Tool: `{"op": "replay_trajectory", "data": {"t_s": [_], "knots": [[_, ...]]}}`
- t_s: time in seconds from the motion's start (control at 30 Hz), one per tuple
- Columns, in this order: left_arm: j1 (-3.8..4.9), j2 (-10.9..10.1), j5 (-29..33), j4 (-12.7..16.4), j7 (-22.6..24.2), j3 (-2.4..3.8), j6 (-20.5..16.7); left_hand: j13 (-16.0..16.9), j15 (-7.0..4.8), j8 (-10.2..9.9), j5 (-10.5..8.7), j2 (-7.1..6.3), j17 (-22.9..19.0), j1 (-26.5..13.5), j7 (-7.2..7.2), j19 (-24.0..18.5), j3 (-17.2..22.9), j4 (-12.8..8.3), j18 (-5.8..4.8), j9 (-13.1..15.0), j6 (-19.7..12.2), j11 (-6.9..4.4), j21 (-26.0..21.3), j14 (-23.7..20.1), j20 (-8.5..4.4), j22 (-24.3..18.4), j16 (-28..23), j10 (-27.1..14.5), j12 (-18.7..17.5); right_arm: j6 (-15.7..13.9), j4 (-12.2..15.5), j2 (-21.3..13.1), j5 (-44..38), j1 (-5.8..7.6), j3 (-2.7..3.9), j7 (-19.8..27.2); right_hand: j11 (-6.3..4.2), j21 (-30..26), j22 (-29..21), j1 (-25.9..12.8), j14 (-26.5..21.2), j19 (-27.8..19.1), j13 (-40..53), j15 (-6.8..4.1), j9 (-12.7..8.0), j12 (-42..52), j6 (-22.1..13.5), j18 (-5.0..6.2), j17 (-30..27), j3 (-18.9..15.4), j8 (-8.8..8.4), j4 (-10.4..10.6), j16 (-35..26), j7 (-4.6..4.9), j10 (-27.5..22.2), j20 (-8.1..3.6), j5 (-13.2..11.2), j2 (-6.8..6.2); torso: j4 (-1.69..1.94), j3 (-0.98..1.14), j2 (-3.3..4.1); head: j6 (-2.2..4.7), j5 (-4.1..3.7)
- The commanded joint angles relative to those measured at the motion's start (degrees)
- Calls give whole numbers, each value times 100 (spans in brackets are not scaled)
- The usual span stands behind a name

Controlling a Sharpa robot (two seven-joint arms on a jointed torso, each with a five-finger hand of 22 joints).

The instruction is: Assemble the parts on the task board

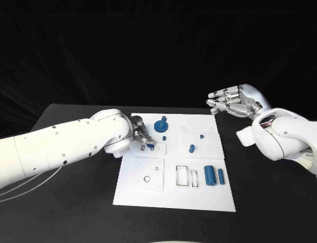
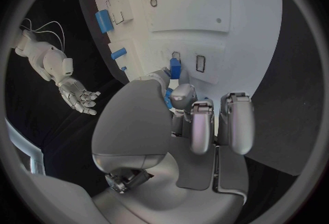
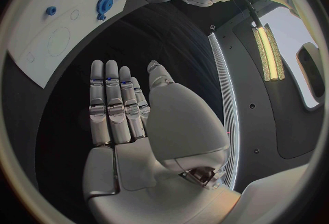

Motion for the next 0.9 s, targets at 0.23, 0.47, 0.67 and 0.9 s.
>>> {"op": "replay_trajectory", "data": {"t_s": [0.23,0.47,0.67,0.9], "knots": [[-9,32,-220,5,-10,4,84,-132,-48,44,13,-66,1506,-70,-85,38,597,-531,-94,18,20,-25,25,594,-26,634,18,-43,-159,86,7,-1,-6,-3,1,56,21,-39,-17,-62,-42,-25,-8,4,-2,-21,-44,69,-12,-16,-16,-34,-8,-3,-41,1,31,27,-4,-1,1,5,-6],[-18,45,-318,3,-41,4,168,-170,-51,57,12,-103,1506,-115,-91,39,597,-512,-94,28,21,-29,25,594,-29,636,18,-57,-195,88,5,-1,-6,-4,1,56,21,-39,-17,-62,-42,-25,-8,4,-2,-21,-44,69,-12,-16,-16,-34,-8,-3,-41,1,31,27,0,0,2,-7,-9],[-24,50,-374,4,-80,4,228,-187,-54,73,11,-149,1506,-182,-97,37,584,-481,-93,39,30,-33,22,594,-31,632,18,-58,-207,92,4,1,-6,-4,1,57,21,-39,-17,-62,-42,-25,-8,4,-2,-21,-44,69,-12,-16,-16,-34,-8,-3,-41,1,31,27,-1,-1,2,-7,-7],[-27,54,-408,5,-99,4,248,-201,-58,96,11,-226,1506,-358,-103,38,533,-406,-94,50,52,-37,21,594,-36,633,18,-56,-211,96,1,6,-6,-6,1,58,21,-39,-17,-62,-42,-25,-8,4,-2,-21,-44,69,-12,-16,-16,-34,-8,-3,-41,1,31,27,-2,-2,4,-10,-5]]}}
